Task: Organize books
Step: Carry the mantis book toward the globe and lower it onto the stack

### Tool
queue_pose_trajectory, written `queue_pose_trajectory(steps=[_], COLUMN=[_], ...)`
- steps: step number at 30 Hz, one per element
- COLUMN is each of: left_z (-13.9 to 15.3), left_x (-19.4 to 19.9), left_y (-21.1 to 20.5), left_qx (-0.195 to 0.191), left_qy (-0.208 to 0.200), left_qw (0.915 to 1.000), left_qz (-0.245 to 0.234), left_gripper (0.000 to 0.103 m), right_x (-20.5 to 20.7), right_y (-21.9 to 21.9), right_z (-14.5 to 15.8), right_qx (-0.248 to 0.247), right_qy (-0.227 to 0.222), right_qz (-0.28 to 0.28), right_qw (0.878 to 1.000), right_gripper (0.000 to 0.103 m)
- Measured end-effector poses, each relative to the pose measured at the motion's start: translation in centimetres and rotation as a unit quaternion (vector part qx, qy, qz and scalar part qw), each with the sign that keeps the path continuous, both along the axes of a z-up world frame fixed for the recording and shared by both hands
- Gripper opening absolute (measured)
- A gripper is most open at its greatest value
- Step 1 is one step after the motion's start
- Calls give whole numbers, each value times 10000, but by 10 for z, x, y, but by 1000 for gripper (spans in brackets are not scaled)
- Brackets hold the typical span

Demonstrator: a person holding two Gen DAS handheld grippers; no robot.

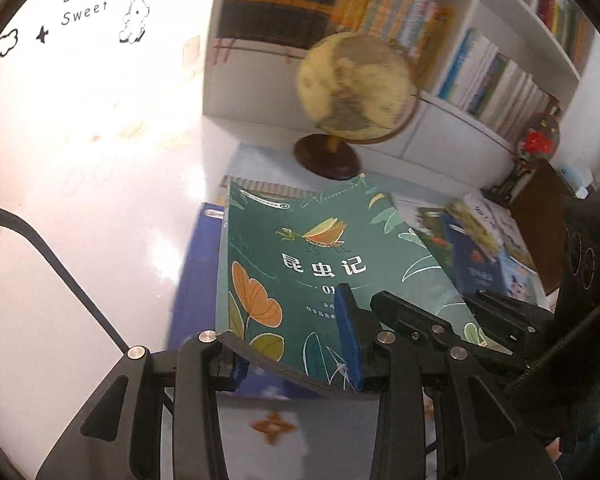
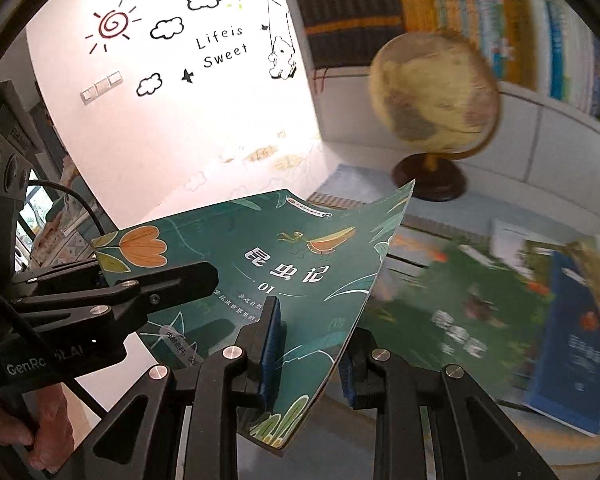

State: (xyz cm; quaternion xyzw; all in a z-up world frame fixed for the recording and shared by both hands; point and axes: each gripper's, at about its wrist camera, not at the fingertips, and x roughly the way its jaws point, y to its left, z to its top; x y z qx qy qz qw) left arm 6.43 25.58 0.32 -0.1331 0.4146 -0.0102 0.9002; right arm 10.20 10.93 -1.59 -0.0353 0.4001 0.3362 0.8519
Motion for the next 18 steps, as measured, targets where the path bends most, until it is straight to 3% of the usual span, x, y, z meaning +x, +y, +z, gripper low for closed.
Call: queue_pose_trajectory(steps=[5, 18], left_z=[-28, -82], left_x=[16, 17], left_y=[27, 59], left_qx=[-231, -882], left_qy=[241, 912], left_qw=[9994, 9918], left_qz=[-43, 143], left_gripper=[33, 34], right_x=[16, 29], right_y=[30, 43], right_z=[-17, -59], right_qx=[-114, -224], right_qy=[188, 824], right_qz=[-167, -459], right_qw=[9996, 9953], right_gripper=[25, 26])
